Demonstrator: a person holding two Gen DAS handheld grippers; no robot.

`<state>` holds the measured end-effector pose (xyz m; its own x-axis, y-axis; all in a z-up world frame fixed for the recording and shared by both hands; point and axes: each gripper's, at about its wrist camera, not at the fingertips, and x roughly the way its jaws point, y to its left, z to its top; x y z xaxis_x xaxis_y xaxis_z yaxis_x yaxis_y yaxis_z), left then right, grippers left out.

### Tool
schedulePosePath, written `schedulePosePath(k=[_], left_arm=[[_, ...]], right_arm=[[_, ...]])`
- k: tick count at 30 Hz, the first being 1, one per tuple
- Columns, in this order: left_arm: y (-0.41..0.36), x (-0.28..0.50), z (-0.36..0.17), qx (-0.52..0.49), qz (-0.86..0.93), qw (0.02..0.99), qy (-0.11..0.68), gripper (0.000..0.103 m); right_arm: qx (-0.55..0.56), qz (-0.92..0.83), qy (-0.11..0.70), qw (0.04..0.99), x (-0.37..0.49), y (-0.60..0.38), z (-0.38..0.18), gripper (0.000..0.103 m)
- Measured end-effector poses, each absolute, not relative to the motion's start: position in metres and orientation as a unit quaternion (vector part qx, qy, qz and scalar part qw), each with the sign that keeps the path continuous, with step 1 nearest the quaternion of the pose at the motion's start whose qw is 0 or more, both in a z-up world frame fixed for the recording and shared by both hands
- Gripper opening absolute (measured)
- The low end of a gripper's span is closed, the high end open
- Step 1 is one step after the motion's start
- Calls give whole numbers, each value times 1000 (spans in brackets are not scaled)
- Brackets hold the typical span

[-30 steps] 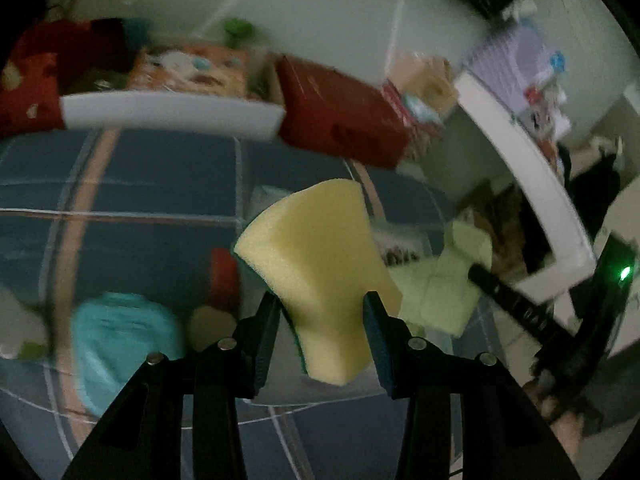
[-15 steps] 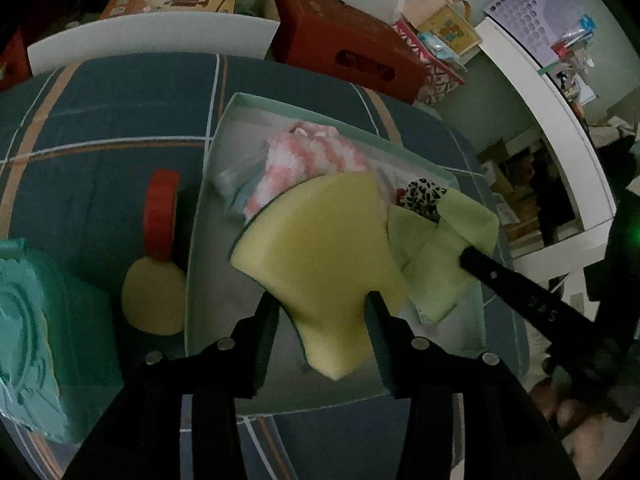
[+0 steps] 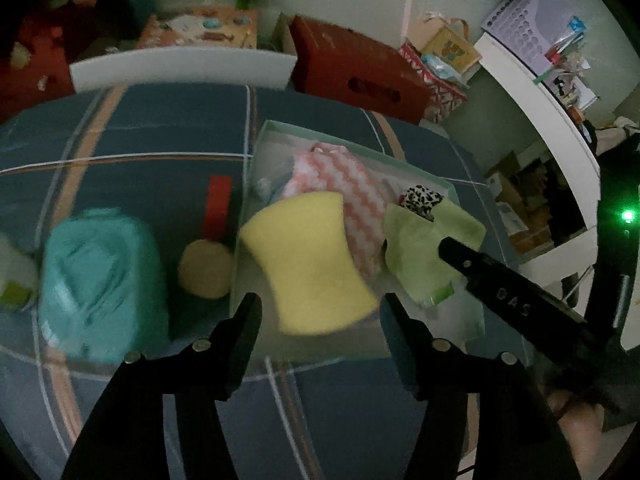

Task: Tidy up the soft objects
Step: 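Withdraw both open tools back from the tray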

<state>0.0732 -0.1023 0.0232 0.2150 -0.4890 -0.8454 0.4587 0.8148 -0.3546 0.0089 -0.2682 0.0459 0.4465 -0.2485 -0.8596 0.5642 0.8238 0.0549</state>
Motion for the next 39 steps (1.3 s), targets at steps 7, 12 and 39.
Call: schedulePosePath(k=[7,12,39], left_arm=[[-46,42,29,6,-237,820,522,88],[-12,30,26,34,-176,848,499,99],[26,6,1,69,-95,860,497,99]], right_arm=[[125,-210,492,835,-16,-218,31,73],[107,-185,507,835,-28,-190,20,78],[73,-179,493,848,-55,-132,9,96]])
